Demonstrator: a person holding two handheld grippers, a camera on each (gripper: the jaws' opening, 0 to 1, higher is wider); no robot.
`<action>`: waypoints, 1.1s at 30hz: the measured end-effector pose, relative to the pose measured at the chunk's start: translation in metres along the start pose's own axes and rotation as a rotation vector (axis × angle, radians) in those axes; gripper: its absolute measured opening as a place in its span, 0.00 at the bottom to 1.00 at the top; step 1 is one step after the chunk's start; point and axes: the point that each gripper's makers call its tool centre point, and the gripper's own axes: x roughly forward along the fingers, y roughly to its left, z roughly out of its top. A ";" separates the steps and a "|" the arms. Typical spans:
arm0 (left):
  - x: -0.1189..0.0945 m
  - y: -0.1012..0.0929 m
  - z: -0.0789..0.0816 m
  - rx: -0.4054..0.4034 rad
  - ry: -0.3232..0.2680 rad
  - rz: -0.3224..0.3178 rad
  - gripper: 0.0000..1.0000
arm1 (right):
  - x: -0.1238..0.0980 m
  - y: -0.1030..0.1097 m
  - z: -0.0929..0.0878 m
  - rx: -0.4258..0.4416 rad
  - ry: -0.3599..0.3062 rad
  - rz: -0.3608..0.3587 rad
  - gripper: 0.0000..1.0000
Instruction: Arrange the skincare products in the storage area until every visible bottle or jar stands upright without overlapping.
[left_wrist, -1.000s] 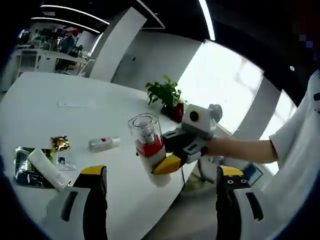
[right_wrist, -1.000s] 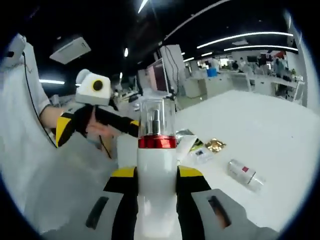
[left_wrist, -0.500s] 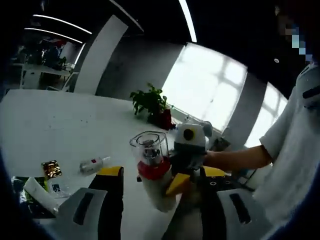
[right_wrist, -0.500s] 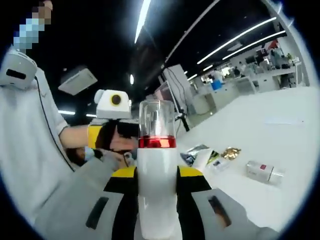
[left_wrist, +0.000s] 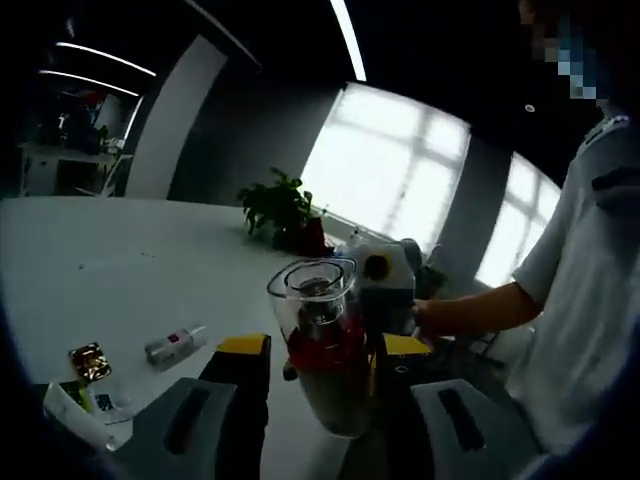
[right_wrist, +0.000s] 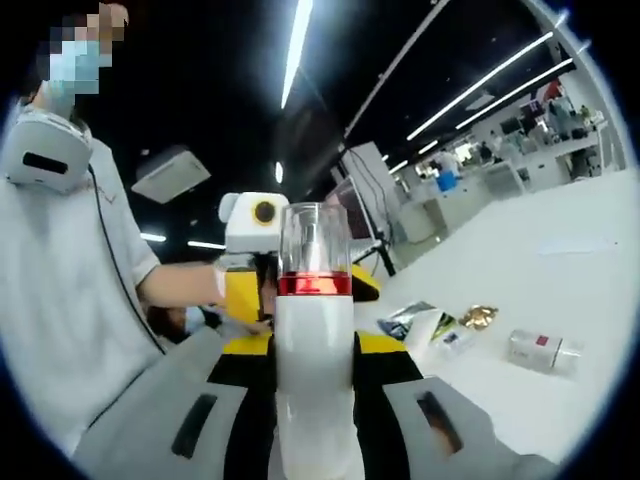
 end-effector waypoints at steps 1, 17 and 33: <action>0.000 -0.001 0.000 0.003 -0.001 -0.002 0.33 | 0.001 0.000 0.001 -0.003 -0.002 0.002 0.28; 0.011 0.002 -0.009 0.145 0.099 0.011 0.27 | 0.002 -0.010 -0.008 -0.054 0.071 -0.015 0.28; 0.035 0.001 -0.033 0.245 0.241 0.000 0.25 | -0.015 -0.034 -0.038 -0.224 0.249 -0.116 0.29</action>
